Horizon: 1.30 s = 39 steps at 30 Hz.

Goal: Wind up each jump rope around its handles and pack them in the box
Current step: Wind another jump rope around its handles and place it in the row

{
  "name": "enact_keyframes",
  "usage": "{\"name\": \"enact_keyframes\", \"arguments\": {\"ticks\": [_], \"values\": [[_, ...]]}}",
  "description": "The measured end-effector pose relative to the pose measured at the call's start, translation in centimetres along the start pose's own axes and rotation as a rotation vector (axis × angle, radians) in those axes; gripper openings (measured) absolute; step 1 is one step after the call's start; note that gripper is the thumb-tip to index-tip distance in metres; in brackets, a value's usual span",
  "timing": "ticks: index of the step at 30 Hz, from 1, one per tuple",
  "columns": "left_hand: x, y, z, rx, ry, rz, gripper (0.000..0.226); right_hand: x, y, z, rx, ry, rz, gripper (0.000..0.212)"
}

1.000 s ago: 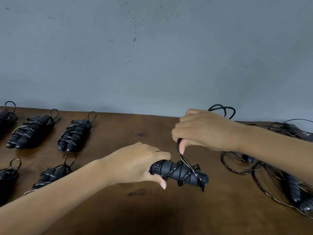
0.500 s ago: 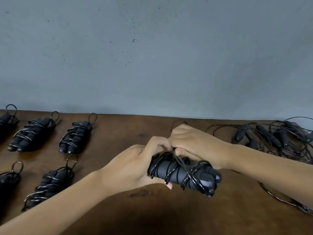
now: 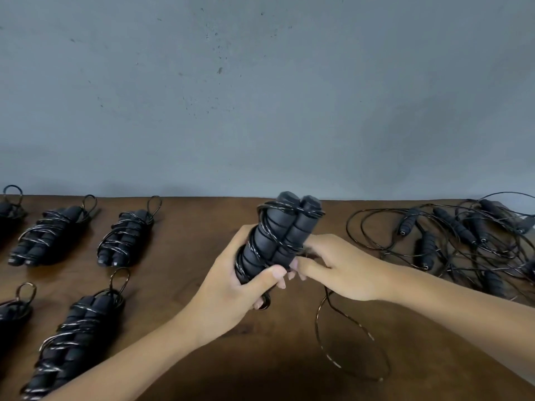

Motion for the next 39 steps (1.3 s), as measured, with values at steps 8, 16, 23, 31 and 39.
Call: {"name": "enact_keyframes", "arguments": {"ticks": [8,16,23,31,39], "values": [[1.6,0.4,0.3,-0.06,0.131,-0.236,0.028,-1.2,1.1,-0.8,0.18,-0.053,-0.284,0.018],[1.7,0.2,0.7,0.037,0.182,-0.304,0.044,-0.9,2.8,-0.6,0.046,0.006,-0.57,0.036],[1.1,0.0,0.8,0.102,0.267,-0.322,0.035,-0.4,4.0,-0.1,-0.106,-0.064,-0.048,0.025],[-0.2,0.2,1.6,0.157,0.361,-0.335,0.045,-0.4,1.6,0.7,0.051,-0.064,0.34,0.014],[-0.6,1.5,2.6,0.091,0.35,-0.456,0.051,-3.0,0.0,-1.9,0.518,-0.224,-0.016,0.016]]}}
Point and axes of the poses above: each hand's wrist, its own z-axis towards the middle knuckle, its own y-axis out of the back of the hand, x = y × z, the point moved 8 cm from there along z, towards the middle knuckle, and after that the axes turned 3 degrees about -z, right-handed, at the moved point
